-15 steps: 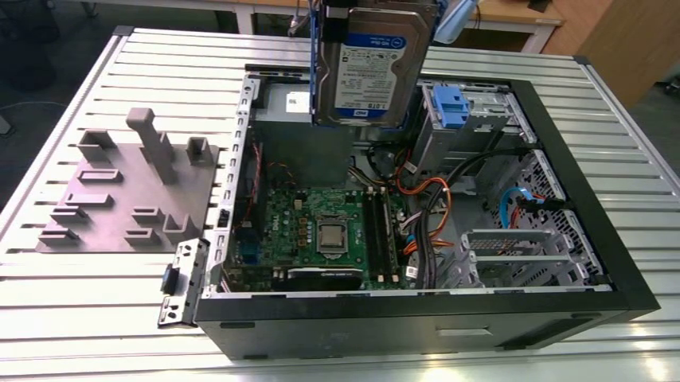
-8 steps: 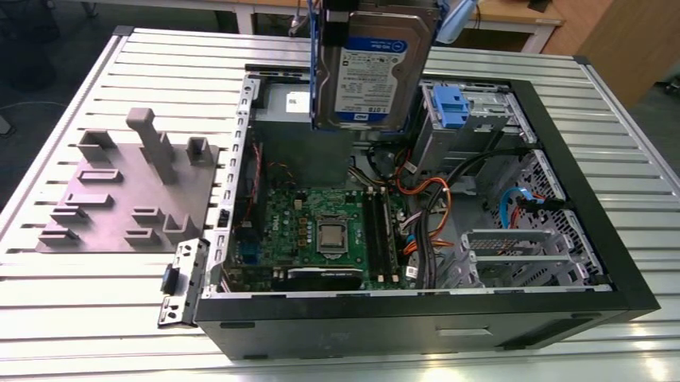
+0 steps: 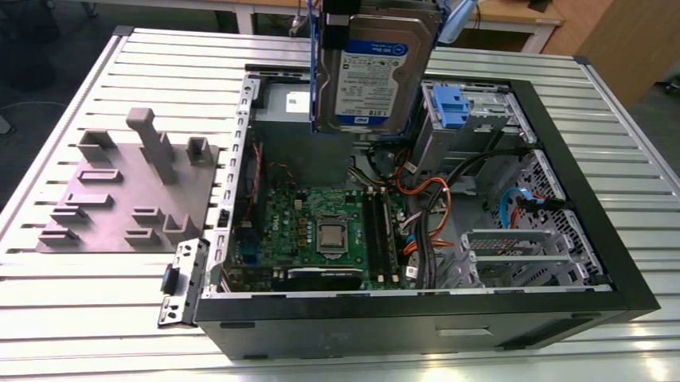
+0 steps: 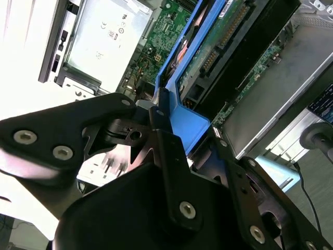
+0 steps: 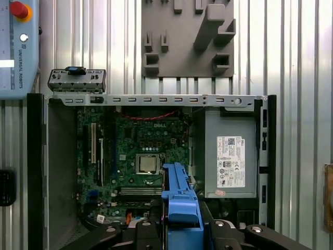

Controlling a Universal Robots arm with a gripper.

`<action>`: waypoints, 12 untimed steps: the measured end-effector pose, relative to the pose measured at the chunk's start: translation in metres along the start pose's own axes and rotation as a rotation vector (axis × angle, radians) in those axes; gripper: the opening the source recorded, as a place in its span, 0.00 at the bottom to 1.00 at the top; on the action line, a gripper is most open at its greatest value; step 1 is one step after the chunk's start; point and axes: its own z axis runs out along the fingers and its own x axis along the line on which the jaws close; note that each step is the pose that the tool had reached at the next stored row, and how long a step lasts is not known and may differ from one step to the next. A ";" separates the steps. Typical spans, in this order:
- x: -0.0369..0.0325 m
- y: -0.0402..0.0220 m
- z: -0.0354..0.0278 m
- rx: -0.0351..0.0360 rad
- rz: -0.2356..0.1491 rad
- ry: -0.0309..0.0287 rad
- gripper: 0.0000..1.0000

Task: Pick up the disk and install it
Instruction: 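Insert the disk into the insertion slot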

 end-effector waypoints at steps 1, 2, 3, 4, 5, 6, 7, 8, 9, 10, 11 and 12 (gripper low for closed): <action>0.0004 -0.0001 0.0000 0.0001 0.000 0.0000 0.37; 0.0009 -0.0001 0.0000 0.0000 0.000 0.0000 0.37; 0.0013 -0.0001 0.0000 0.0000 0.000 -0.0001 0.37; 0.0018 -0.0001 0.0000 0.0000 0.000 0.0000 0.37; 0.0021 -0.0001 0.0000 0.0001 0.000 0.0000 0.37; 0.0024 0.0000 0.0000 0.0000 0.000 0.0000 0.37; 0.0027 -0.0001 -0.0001 0.0000 0.000 0.0001 0.37; 0.0030 -0.0001 0.0000 0.0000 0.000 0.0000 0.37; 0.0033 -0.0001 0.0000 0.0001 0.001 0.0000 0.37; 0.0037 -0.0001 0.0000 0.0001 0.002 0.0000 0.37; 0.0041 -0.0002 0.0000 0.0001 0.003 0.0001 0.37; 0.0047 -0.0002 -0.0001 0.0000 0.003 0.0001 0.37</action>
